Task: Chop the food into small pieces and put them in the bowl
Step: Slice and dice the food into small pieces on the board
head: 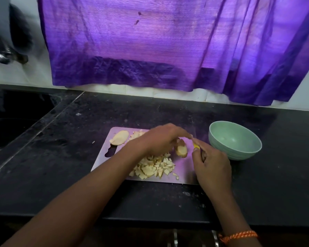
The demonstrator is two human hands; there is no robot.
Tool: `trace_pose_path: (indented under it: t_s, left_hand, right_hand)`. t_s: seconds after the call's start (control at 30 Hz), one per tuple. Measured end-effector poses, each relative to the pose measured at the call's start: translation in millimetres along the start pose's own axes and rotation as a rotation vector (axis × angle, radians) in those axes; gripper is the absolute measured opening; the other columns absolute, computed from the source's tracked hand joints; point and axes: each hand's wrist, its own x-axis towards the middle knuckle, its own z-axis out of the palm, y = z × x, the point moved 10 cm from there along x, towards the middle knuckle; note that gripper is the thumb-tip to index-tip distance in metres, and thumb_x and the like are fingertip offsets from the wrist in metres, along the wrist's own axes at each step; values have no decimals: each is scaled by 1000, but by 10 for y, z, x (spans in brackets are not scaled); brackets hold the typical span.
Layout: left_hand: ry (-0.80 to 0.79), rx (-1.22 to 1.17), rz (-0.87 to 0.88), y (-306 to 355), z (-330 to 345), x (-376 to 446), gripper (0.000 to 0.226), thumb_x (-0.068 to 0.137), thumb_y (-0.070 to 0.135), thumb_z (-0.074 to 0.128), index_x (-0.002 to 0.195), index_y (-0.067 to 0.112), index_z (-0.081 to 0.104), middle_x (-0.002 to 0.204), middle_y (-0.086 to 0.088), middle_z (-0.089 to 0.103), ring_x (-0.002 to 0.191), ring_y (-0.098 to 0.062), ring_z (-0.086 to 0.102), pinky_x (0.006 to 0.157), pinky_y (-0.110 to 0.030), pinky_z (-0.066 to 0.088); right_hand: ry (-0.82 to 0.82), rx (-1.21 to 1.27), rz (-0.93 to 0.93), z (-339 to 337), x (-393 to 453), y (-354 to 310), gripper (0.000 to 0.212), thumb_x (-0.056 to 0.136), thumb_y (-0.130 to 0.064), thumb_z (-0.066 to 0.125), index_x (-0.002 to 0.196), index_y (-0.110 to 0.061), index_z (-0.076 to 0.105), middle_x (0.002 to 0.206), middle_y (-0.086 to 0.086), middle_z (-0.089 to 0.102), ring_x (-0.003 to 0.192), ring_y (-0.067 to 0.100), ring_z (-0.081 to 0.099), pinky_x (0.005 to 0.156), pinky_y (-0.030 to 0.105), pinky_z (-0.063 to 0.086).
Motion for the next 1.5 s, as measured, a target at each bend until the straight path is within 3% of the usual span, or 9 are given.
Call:
trace_pose_path:
  t_s: [0.2, 0.3, 0.43, 0.63, 0.83, 0.93, 1.13, 1.3, 1.5]
  left_hand:
    - [92, 159, -9, -15, -62, 68, 28, 100, 20, 70, 122, 35, 79, 126, 14, 69, 118, -11, 56, 79, -32, 47]
    - [146, 158, -36, -58, -142, 68, 20, 98, 29, 75, 116, 35, 80, 115, 13, 70, 109, -12, 59, 76, -34, 52]
    - [228, 172, -90, -156, -294, 10, 13, 94, 25, 75, 102, 34, 80, 98, 15, 70, 93, -11, 62, 71, -35, 58]
    - [382, 236, -175, -351, -537, -88, 9, 97, 30, 74, 100, 34, 82, 94, 16, 77, 87, -8, 66, 65, -27, 42]
    - [330, 191, -120, -254, -394, -7, 6, 96, 32, 78, 100, 34, 82, 97, 15, 68, 89, -9, 61, 62, -27, 47]
    - [334, 85, -142, -302, -397, -17, 6, 96, 31, 76, 100, 35, 80, 91, 17, 75, 83, -6, 67, 67, -29, 52]
    - [199, -130, -29, -57, -200, 1, 7, 94, 36, 79, 100, 40, 80, 93, 24, 77, 90, -1, 70, 81, -35, 58]
    - [59, -18, -17, 5, -29, 19, 14, 93, 32, 78, 100, 43, 81, 100, 21, 78, 88, -5, 68, 77, -40, 59]
    - [95, 110, -12, -104, -176, -9, 12, 92, 34, 77, 101, 41, 78, 104, 17, 70, 98, -5, 60, 78, -33, 52]
  right_hand:
    - [-19, -30, 36, 62, 6, 45, 53, 90, -42, 36, 132, -34, 68, 88, -1, 75, 80, 25, 64, 71, 43, 57]
    - [-30, -44, 30, 71, 0, 25, 49, 91, -40, 39, 132, -33, 67, 86, 1, 74, 79, 27, 64, 70, 44, 57]
    - [-27, -49, 28, 63, -9, 16, 40, 96, -32, 50, 131, -31, 68, 86, 3, 75, 80, 29, 65, 71, 45, 57]
    - [-21, -55, 27, 53, -13, 13, 37, 96, -29, 52, 129, -30, 70, 88, 3, 75, 80, 29, 66, 70, 44, 57]
    - [-84, -79, 40, 98, -43, 21, 38, 97, -32, 54, 132, -33, 68, 90, 3, 74, 85, 29, 62, 73, 42, 55]
    - [-140, -104, 23, 160, -58, -14, 34, 98, -37, 53, 128, -36, 68, 89, 3, 73, 85, 30, 61, 71, 42, 54]
    - [-25, -79, 107, 20, -33, 91, 38, 95, -33, 48, 125, -32, 72, 92, 2, 75, 85, 28, 64, 72, 39, 55]
    - [-13, -79, 110, -8, -35, 52, 34, 96, -27, 55, 125, -30, 73, 102, 4, 77, 94, 32, 66, 78, 41, 55]
    - [-26, -76, 106, 27, -37, 61, 35, 96, -28, 55, 126, -30, 72, 104, 4, 77, 96, 32, 67, 81, 45, 57]
